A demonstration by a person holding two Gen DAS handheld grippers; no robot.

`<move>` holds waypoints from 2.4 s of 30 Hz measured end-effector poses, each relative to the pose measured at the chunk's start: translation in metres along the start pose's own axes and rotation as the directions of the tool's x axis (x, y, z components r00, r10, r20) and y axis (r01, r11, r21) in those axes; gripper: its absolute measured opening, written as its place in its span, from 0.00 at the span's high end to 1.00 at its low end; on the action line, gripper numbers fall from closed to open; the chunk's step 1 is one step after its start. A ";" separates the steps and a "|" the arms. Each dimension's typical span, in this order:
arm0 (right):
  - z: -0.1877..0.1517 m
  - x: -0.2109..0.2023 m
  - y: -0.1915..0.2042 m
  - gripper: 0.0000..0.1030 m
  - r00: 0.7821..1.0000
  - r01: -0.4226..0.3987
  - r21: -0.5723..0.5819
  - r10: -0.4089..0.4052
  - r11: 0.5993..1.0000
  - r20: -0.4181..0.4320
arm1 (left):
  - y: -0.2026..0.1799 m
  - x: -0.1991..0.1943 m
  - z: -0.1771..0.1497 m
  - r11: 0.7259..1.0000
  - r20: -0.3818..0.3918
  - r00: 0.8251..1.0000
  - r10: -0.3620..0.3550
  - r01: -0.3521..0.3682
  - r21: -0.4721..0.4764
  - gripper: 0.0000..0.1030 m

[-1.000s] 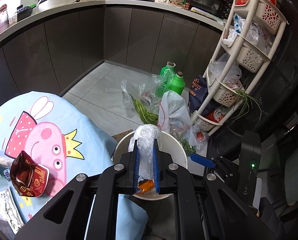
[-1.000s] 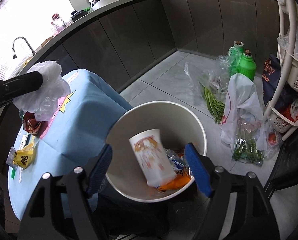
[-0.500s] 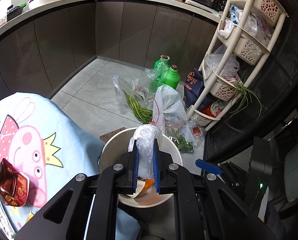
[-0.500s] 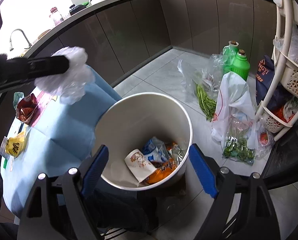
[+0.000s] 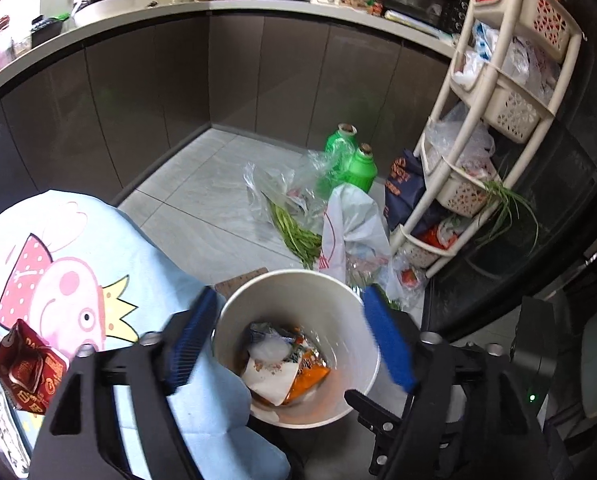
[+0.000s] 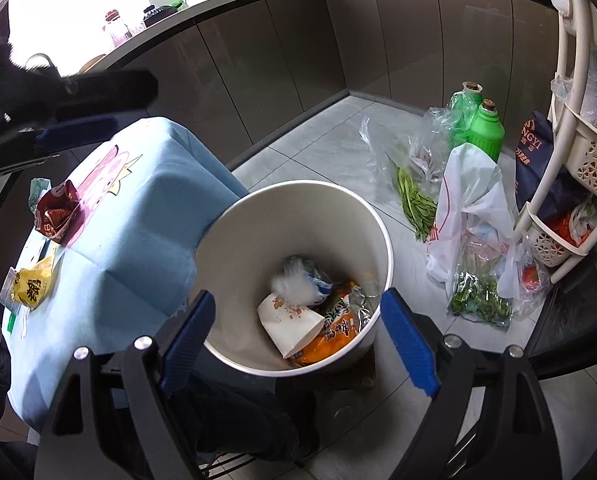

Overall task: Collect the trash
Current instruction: 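Move both open tools back over the table, then grasp the yellow snack wrapper with the right gripper while the left grasps the white paper packet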

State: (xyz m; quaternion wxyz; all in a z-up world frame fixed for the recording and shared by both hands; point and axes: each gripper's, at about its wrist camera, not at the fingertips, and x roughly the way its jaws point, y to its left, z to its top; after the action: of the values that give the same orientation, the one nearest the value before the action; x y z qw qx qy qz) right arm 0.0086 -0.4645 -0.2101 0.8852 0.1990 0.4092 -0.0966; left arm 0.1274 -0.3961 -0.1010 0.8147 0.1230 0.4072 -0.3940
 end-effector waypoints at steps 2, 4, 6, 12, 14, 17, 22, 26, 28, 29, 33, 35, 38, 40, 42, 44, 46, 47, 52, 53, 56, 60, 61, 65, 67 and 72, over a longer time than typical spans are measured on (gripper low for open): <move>0.001 -0.002 0.002 0.16 1.000 0.000 -0.004 0.000 1.000 0.003 | 0.002 -0.005 0.001 1.000 0.006 1.000 -0.003 0.003 -0.009 0.26; 0.002 -0.005 0.005 0.15 1.000 0.001 -0.010 0.000 1.000 0.007 | 0.003 -0.009 0.002 1.000 0.011 1.000 0.005 -0.004 -0.013 0.21; 0.003 -0.008 0.008 0.11 1.000 -0.002 -0.019 0.003 1.000 0.014 | 0.004 -0.016 0.002 1.000 0.025 1.000 0.013 -0.012 -0.028 0.14; 0.010 -0.028 0.024 0.03 0.998 -0.008 -0.058 0.011 0.998 0.058 | 0.015 -0.046 0.004 0.996 0.066 0.996 0.065 -0.061 -0.062 0.08; 0.013 -0.035 0.031 0.03 0.998 -0.012 -0.074 0.017 0.997 0.069 | 0.023 -0.057 0.004 0.994 0.073 0.995 0.072 -0.065 -0.091 0.08; 0.018 -0.046 0.047 0.03 0.996 -0.016 -0.109 0.025 0.994 0.084 | 0.037 -0.077 0.001 0.988 0.086 0.993 0.084 -0.072 -0.136 0.08; 0.023 -0.061 0.080 0.03 0.993 -0.036 -0.166 0.054 0.985 0.103 | 0.057 -0.116 -0.012 0.975 0.088 0.983 0.158 -0.142 -0.172 0.08; 0.024 -0.069 0.115 0.03 0.989 -0.079 -0.224 0.105 0.971 0.105 | 0.082 -0.148 -0.034 0.956 0.091 0.972 0.216 -0.192 -0.223 0.08; 0.023 -0.071 0.134 0.03 0.986 -0.106 -0.257 0.135 0.961 0.096 | 0.097 -0.164 -0.047 0.940 0.092 0.963 0.254 -0.224 -0.256 0.08; 0.022 -0.071 0.146 0.03 0.985 -0.119 -0.278 0.149 0.953 0.089 | 0.104 -0.171 -0.054 0.932 0.088 0.958 0.272 -0.240 -0.271 0.08; 0.017 -0.070 0.190 0.03 0.980 -0.162 -0.359 0.193 0.919 0.052 | 0.138 -0.202 -0.086 0.902 0.080 0.945 0.318 -0.276 -0.333 0.08; 0.013 -0.068 0.210 0.03 0.977 -0.182 -0.392 0.211 0.902 0.032 | 0.160 -0.219 -0.106 0.874 0.069 0.932 0.355 -0.305 -0.378 0.08; 0.007 -0.062 0.235 0.03 0.974 -0.209 -0.432 0.228 0.877 -0.008 | 0.192 -0.242 -0.137 0.828 0.039 0.917 0.397 -0.340 -0.445 0.08; 0.003 -0.057 0.249 0.03 0.973 -0.216 -0.449 0.228 0.867 -0.028 | 0.210 -0.254 -0.156 0.800 0.019 0.907 0.420 -0.360 -0.480 0.08; 0.000 -0.052 0.262 0.03 0.971 -0.232 -0.465 0.235 0.854 -0.051 | 0.227 -0.265 -0.176 0.773 -0.001 0.898 0.439 -0.379 -0.508 0.08; -0.003 -0.048 0.275 0.03 0.966 -0.251 -0.494 0.245 0.832 -0.079 | 0.241 -0.272 -0.194 0.757 -0.021 0.894 0.448 -0.392 -0.523 0.08; -0.006 -0.042 0.289 0.03 0.959 -0.279 -0.531 0.261 0.800 -0.111 | 0.251 -0.277 -0.210 0.749 -0.035 0.893 0.449 -0.397 -0.530 0.08; -0.007 -0.038 0.297 0.03 0.955 -0.294 -0.558 0.269 0.776 -0.129 | 0.254 -0.280 -0.218 0.746 -0.041 0.895 0.444 -0.395 -0.536 0.08; -0.004 -0.013 0.323 0.03 0.934 -0.355 -0.620 0.290 0.700 -0.207 | 0.256 -0.286 -0.244 0.761 -0.037 0.914 0.405 -0.359 -0.541 0.08; -0.004 -0.007 0.329 0.03 0.930 -0.366 -0.629 0.292 0.686 -0.223 | 0.253 -0.283 -0.244 0.766 -0.037 0.915 0.401 -0.357 -0.534 0.08; -0.003 0.007 0.336 0.03 0.919 -0.394 -0.637 0.294 0.663 -0.262 | 0.249 -0.276 -0.242 0.788 -0.032 0.924 0.380 -0.341 -0.512 0.08; -0.006 0.015 0.328 0.04 0.914 -0.406 -0.616 0.283 0.675 -0.292 | 0.246 -0.262 -0.237 0.815 -0.026 0.934 0.356 -0.324 -0.480 0.10; -0.008 0.014 0.326 0.05 0.913 -0.406 -0.614 0.282 0.676 -0.294 | 0.247 -0.257 -0.235 0.822 -0.026 0.936 0.350 -0.320 -0.470 0.14; -0.015 0.010 0.319 0.25 0.914 -0.404 -0.600 0.272 0.691 -0.302 | 0.255 -0.236 -0.230 0.836 -0.041 0.951 0.308 -0.291 -0.466 0.25; -0.018 0.008 0.318 0.36 0.917 -0.395 -0.597 0.264 0.699 -0.297 | 0.262 -0.226 -0.226 0.831 -0.050 0.954 0.294 -0.281 -0.480 0.33; -0.024 0.010 0.316 0.59 0.930 -0.361 -0.598 0.231 0.716 -0.285 | 0.268 -0.205 -0.212 0.840 -0.059 0.956 0.288 -0.282 -0.464 0.40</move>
State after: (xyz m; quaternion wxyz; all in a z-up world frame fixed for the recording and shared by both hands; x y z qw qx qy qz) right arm 0.1046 -0.1692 -0.1454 0.8599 -0.0436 0.4624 0.2115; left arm 0.1333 0.0023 -0.1124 0.8722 -0.0202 0.4618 -0.1597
